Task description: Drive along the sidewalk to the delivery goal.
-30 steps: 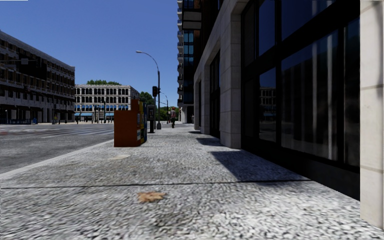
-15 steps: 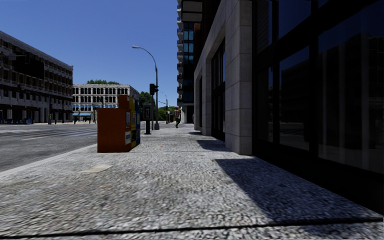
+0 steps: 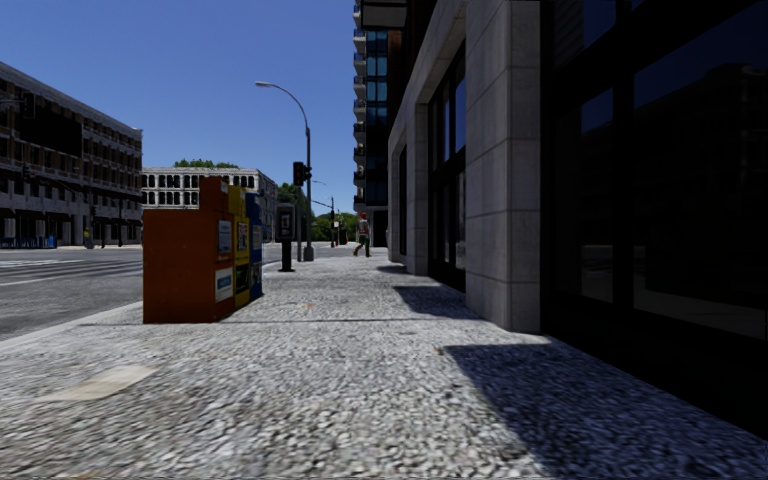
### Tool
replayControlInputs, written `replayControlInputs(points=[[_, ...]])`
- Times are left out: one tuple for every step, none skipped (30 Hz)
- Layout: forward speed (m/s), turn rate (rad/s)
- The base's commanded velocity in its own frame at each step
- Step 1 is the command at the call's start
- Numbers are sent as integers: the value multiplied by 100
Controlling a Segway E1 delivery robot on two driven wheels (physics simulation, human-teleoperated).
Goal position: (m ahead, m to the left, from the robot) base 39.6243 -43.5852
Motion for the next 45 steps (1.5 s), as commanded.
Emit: replayControlInputs(points=[[200, 0], [200, 0], [200, 0], [200, 0], [200, 0], [200, 0], [200, 0], [200, 0], [200, 0], [200, 0], [200, 0], [200, 6], [200, 12], [200, 12], [200, 16], [200, 17], [200, 19], [200, 22], [200, 22], [200, 23], [200, 24], [200, 25], [200, 25], [200, 25], [200, 0], [200, 0], [200, 0], [200, 0], [200, 0], [200, 0], [200, 0], [200, 0], [200, 0], [200, 0], [200, 0], [200, 0], [200, 0], [200, 0], [200, 0], [200, 0], [200, 0], [200, 0], [200, 0], [200, 0], [200, 0]])
